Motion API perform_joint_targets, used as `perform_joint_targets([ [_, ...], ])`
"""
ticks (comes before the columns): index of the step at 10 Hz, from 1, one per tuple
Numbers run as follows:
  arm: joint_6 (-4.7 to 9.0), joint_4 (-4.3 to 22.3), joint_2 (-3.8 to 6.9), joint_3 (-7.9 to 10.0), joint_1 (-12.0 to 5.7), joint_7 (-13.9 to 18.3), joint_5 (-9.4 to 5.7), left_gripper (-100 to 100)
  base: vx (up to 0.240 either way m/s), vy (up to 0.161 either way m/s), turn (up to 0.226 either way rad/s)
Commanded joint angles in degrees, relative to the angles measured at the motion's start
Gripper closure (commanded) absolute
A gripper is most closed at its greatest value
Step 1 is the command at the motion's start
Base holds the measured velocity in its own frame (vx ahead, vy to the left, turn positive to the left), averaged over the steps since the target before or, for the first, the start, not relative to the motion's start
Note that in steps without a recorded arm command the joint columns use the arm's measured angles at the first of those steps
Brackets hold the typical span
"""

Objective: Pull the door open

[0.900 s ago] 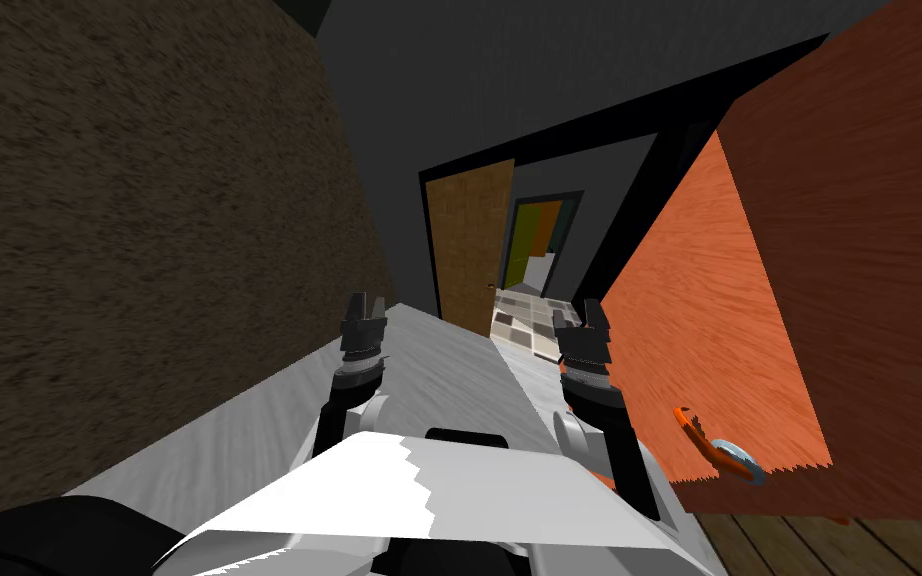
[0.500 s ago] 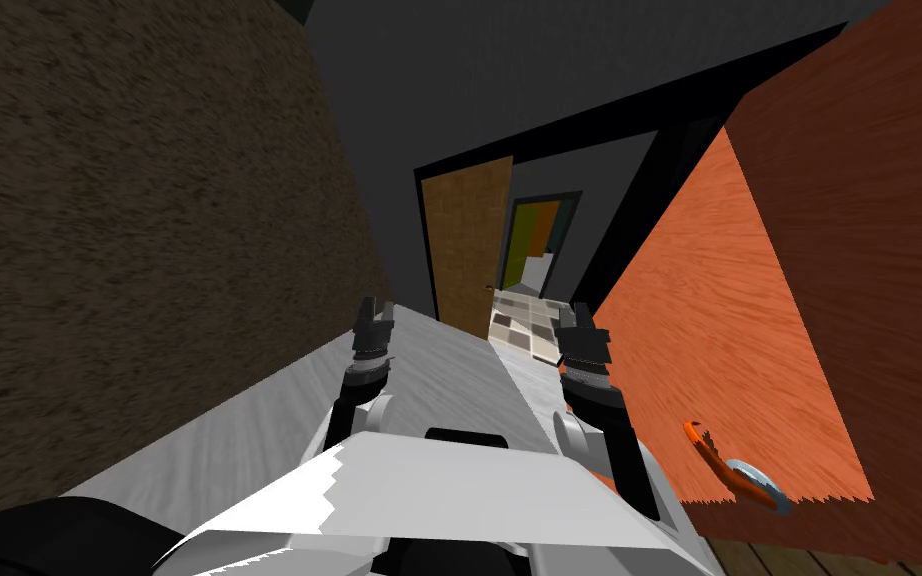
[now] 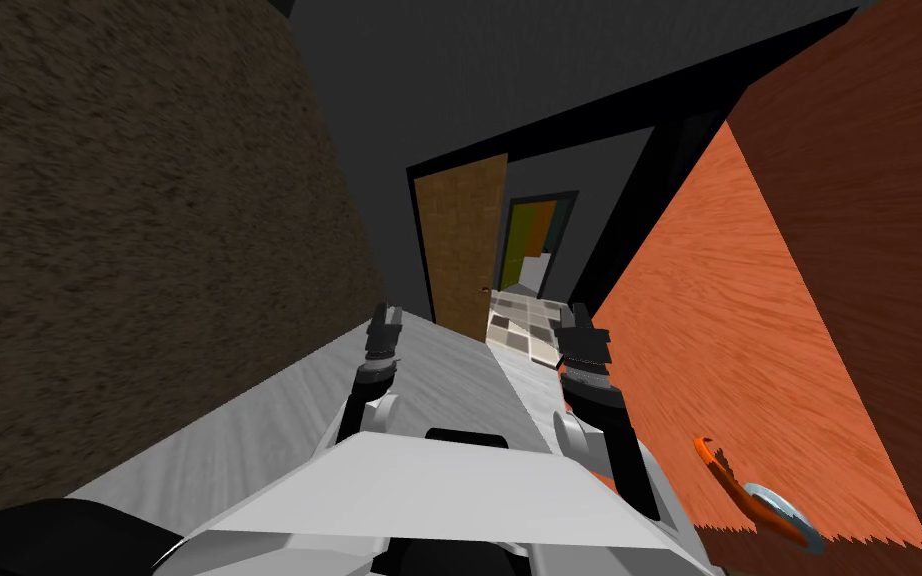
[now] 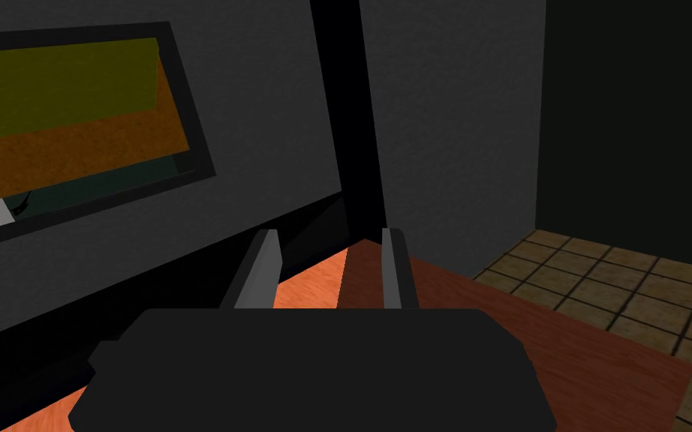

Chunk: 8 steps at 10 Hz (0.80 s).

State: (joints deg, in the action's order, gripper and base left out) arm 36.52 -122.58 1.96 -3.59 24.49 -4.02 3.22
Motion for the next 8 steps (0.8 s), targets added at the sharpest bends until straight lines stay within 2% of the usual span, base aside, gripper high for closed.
perform_joint_targets([
  [1, 0.50, 1.98, 0.76, 0.01, -0.47, 0.87, -0.11, -100, 0.108, -0.055, -0.026],
  [8, 3.16, 12.25, 3.35, -0.45, -3.65, 3.94, -0.19, -100, 0.100, -0.056, -0.031],
])
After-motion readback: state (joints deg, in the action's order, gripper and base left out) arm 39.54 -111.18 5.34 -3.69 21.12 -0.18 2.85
